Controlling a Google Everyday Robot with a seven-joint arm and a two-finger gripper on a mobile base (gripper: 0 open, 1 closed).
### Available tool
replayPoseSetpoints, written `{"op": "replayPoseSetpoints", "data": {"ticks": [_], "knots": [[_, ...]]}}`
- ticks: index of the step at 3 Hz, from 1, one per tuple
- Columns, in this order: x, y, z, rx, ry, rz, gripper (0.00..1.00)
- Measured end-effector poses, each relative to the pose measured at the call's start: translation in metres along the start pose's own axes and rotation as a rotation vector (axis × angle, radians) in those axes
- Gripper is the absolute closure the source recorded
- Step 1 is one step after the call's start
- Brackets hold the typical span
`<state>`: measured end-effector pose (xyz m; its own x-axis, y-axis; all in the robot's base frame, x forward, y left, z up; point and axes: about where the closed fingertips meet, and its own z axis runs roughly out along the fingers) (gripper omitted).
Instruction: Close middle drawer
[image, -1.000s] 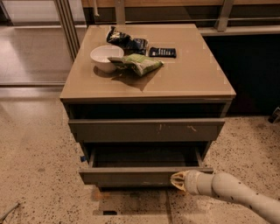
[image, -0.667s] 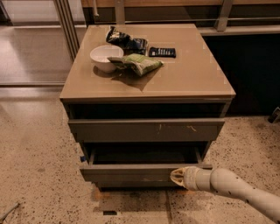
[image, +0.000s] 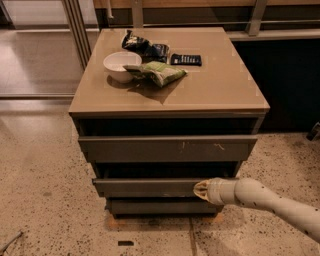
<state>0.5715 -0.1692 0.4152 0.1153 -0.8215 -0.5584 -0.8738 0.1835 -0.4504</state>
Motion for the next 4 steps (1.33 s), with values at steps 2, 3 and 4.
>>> {"op": "replayPoseSetpoints", "data": {"ticks": [2,3,4], "knots": [[0.005,-0.03,0.012,-0.003,0.034,0.013,1.0],[0.005,-0.029,0.011,-0.003,0.034,0.013,1.0],[-0.005,-0.006,-0.006,-0.083,0.026,0.004,1.0]]}}
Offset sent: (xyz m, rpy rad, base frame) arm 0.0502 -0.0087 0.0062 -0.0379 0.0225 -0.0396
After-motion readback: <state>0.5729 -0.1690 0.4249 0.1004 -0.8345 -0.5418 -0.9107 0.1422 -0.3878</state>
